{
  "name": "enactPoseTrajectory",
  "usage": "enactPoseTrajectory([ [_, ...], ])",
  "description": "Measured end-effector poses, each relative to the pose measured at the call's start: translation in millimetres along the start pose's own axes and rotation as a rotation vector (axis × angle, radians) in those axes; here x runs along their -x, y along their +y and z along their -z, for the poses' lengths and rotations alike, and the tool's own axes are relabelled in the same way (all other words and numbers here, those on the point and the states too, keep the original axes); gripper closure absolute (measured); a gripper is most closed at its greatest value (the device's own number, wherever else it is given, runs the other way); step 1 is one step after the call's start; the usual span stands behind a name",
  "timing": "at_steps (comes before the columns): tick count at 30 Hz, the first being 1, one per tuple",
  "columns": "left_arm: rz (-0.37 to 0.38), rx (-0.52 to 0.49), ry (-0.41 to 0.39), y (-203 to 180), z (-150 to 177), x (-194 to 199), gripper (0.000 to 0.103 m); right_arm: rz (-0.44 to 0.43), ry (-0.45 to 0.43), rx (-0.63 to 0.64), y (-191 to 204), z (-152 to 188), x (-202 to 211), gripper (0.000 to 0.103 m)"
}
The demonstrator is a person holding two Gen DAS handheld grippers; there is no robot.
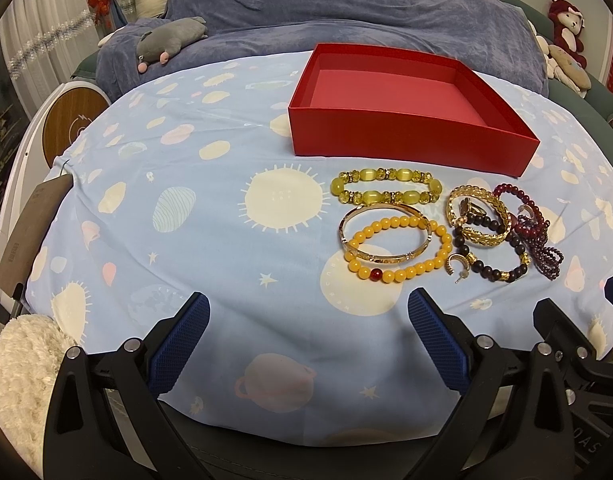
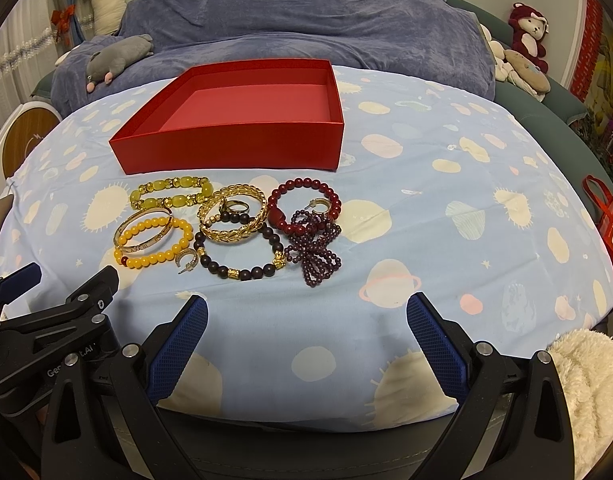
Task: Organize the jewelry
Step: 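Move the left tool to the thin gold bangle and close on it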
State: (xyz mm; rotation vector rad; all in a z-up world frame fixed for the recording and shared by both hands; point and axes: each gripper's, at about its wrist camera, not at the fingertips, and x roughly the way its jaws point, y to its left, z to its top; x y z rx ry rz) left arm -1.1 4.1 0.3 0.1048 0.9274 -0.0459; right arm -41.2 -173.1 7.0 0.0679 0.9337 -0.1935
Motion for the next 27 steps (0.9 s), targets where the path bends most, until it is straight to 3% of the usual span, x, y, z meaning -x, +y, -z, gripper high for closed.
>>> enactPoseTrajectory([
  [8,0.031,0.013,-0.025,9.3,-8.1,-1.9,0.008,-0.013,-0.024,0.006,-2.1,-9.2,3.1,0.007],
  [14,0.106,0.056,0.013,13.4,-16.9,-7.8,0.008,-0.002,-0.019,-0.017,-10.0,-13.2,-1.2,0.007],
  [25,0.138,0.004,0.097,-13.3,-32.6,-40.6,0.008,0.013,0.010,-0.105,-31.8,-19.5,-10.8,0.007],
  [27,0.142,-0.013,0.109,-17.0,-34.5,-43.6,0.013,0.013,0.016,-0.116,-34.3,-19.8,-12.5,0.007],
])
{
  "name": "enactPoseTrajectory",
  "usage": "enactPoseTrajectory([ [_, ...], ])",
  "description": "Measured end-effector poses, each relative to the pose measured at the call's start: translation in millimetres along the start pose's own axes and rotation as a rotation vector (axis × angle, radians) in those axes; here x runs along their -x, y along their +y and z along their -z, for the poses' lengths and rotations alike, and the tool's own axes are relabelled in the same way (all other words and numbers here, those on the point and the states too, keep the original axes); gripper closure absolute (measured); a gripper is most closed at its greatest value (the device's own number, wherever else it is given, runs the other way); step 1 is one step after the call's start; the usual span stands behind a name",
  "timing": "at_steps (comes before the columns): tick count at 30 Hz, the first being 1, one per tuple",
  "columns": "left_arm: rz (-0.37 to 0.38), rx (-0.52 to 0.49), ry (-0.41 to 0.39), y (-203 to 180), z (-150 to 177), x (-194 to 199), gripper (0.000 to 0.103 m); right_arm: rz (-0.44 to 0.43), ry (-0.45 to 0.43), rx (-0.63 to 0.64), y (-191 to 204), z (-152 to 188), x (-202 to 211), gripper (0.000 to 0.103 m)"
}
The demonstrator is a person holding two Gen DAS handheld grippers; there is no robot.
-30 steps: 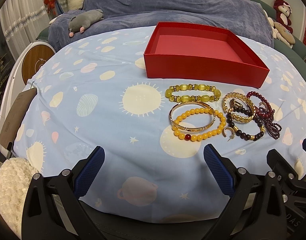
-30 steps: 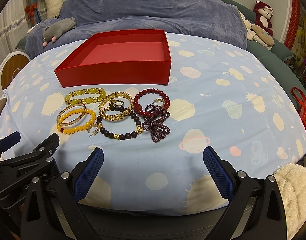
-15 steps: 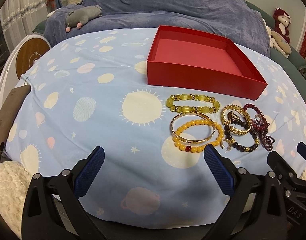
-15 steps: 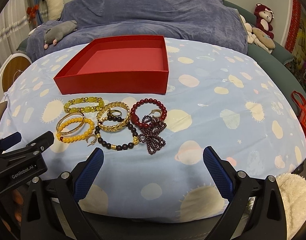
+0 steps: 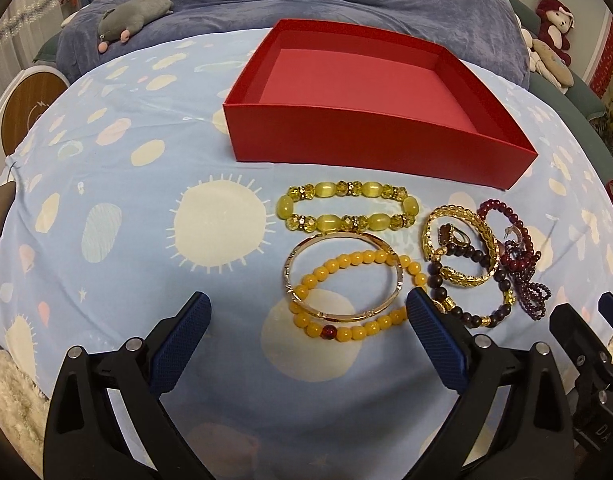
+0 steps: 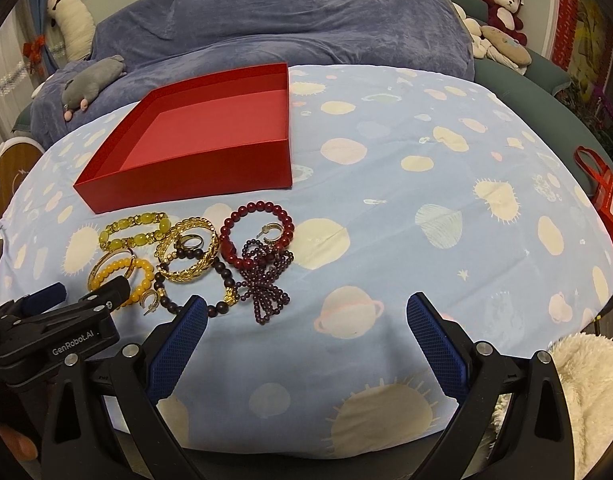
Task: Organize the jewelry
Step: 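Move the left tool to the thin gold bangle and close on it, then lift the gold bangle with the left tool while the right tool grasps the gold chain bangle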
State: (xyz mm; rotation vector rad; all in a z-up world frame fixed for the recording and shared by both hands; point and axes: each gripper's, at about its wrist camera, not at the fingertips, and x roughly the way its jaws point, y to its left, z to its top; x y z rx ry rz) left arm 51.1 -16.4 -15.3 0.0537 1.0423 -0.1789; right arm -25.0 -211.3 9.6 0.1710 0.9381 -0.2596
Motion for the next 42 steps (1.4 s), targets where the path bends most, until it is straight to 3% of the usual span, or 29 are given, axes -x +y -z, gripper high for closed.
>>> enactPoseTrajectory([
  [2,0.011,-0.006,0.009,-2.1,-1.2,-2.9,0.015,0.002,0.004,-0.005,-1.5,-0.8,-1.6,0.007],
  [11,0.057,0.001,-0.013,-4.1,-6.7,-0.6,0.044,-0.009,0.008,0.005,1.7,-1.0,-2.2,0.007],
  [19,0.080,0.006,-0.057,0.4,-10.0,12.3,0.044,-0.021,-0.008,0.045,8.8,-3.6,3.6,0.007],
  [27,-0.002,0.051,-0.090,31.8,-15.9,29.8,0.044,-0.098,0.009,0.105,36.9,-24.5,-3.6,0.007],
  [33,-0.017,0.084,-0.085,49.5,-13.7,28.0,0.044,-0.157,0.047,0.143,65.6,-37.2,-22.1,0.021],
  [42,-0.003,0.086,-0.087,49.9,-11.5,24.4,0.044,-0.134,0.099,0.171,90.0,-39.8,-52.3,0.042],
])
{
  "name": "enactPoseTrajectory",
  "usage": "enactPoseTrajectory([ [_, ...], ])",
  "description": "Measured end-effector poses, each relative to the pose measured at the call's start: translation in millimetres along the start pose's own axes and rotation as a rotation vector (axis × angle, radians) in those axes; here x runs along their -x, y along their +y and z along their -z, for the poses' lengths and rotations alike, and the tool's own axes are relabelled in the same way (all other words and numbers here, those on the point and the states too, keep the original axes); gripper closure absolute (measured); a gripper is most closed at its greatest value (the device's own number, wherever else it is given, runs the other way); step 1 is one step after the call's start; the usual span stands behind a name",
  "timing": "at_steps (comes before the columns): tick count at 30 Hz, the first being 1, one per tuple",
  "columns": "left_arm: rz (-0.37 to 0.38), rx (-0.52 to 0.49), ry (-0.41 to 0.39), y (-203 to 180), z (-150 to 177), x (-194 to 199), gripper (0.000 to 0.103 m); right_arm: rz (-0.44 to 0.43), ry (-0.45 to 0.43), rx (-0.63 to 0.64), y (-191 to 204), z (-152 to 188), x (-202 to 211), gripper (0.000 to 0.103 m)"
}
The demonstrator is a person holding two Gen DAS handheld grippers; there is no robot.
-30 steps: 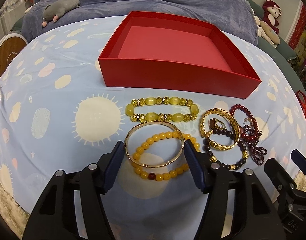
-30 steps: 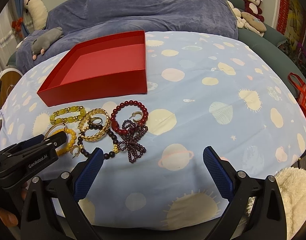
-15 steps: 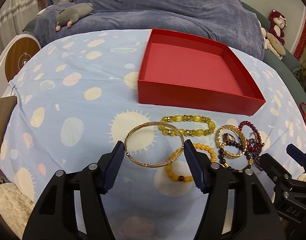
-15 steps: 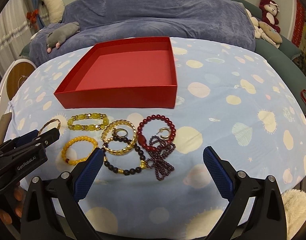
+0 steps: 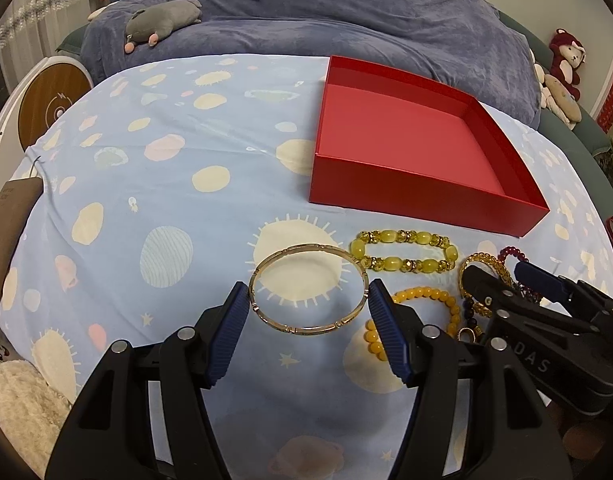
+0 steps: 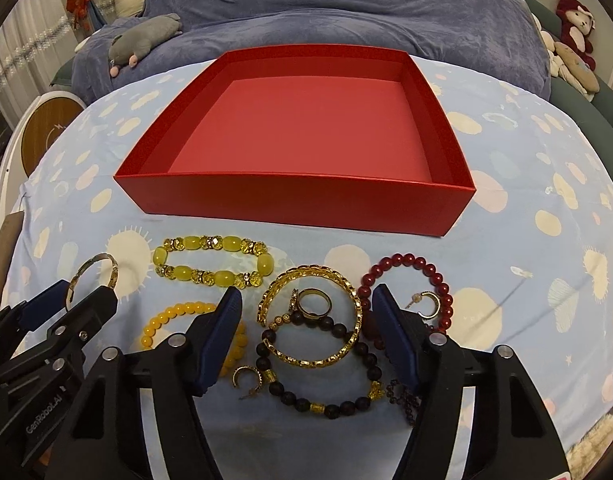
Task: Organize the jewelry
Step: 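Lift the gold bangle with the left tool while the right tool grasps the gold chain bangle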
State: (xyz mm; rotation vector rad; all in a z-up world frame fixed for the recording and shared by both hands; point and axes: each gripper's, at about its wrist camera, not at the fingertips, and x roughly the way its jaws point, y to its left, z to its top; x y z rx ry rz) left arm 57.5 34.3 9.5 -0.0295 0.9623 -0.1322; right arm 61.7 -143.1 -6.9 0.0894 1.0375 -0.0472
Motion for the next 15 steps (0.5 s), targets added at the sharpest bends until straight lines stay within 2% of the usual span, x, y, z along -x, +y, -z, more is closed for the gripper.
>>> enactPoseTrajectory([
  [2,0.004,-0.003,0.003,-1.2,1.0,-0.8,0.044,0.011,0.006,0.010,1.3,1.6,-4.5,0.048],
  [6,0.013,-0.004,0.005,-1.3,2.3,-2.7,0.044,0.030,-0.017,0.036,3.6,4.1,-3.8,0.049],
  [15,0.028,-0.012,0.003,-4.2,2.7,0.3,0.044,-0.021,-0.053,0.003,-4.7,4.9,16.6,0.049],
])
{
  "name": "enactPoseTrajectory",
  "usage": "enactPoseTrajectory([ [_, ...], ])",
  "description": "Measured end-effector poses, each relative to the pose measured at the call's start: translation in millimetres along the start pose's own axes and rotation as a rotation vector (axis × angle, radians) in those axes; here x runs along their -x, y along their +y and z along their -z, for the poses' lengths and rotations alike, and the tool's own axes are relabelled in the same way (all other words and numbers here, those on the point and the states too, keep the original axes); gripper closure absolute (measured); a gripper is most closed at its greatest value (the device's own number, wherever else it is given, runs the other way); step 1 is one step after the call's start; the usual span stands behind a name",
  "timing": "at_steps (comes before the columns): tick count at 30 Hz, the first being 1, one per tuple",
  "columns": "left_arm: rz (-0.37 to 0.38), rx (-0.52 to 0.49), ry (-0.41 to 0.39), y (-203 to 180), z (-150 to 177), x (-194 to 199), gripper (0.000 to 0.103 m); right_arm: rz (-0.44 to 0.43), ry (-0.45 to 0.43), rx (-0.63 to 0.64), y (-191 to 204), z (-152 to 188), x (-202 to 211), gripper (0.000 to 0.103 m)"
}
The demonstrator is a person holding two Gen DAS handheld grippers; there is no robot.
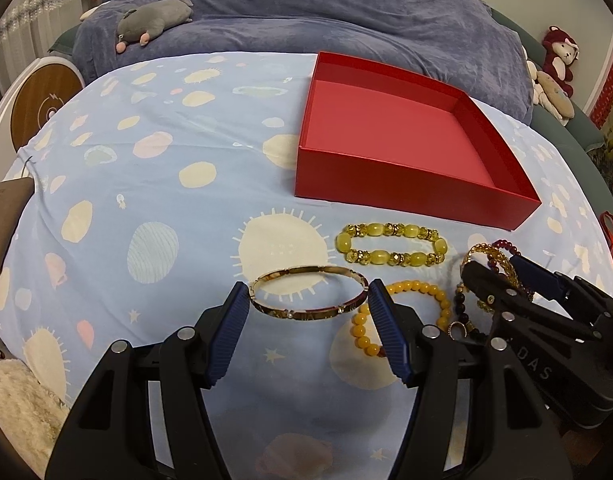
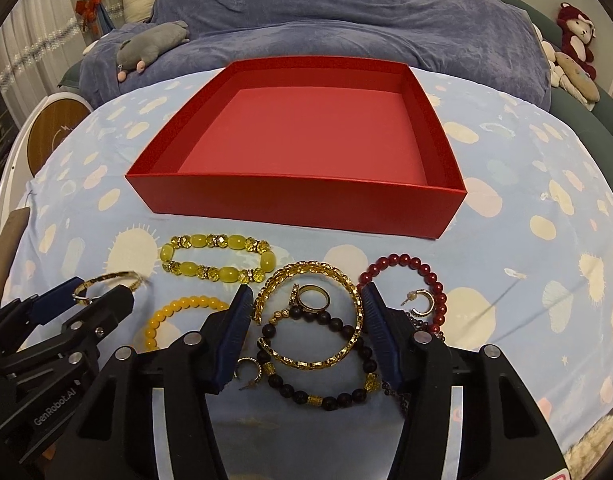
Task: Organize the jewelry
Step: 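Lift the gold bangle with the left tool while the right tool grasps the gold chain bangle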
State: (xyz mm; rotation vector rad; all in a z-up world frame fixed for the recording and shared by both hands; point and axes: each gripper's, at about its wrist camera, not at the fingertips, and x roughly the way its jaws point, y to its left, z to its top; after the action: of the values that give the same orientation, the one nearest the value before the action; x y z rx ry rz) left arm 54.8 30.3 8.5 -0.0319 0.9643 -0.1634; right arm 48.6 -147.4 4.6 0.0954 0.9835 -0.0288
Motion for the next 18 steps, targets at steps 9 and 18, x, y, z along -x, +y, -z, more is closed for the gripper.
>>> enactPoseTrajectory([
  [9,0.035,0.010,-0.010,-4.0,-3.9,9.4,0.055,-0.027,-0.045,-0.065,-19.2,-4.8,32.9,0.049],
  [18,-0.024,0.022,0.009,1.0,-6.9,-10.2,0.022,-0.029,-0.030,-0.084,-25.1,2.8,32.1,0.049],
])
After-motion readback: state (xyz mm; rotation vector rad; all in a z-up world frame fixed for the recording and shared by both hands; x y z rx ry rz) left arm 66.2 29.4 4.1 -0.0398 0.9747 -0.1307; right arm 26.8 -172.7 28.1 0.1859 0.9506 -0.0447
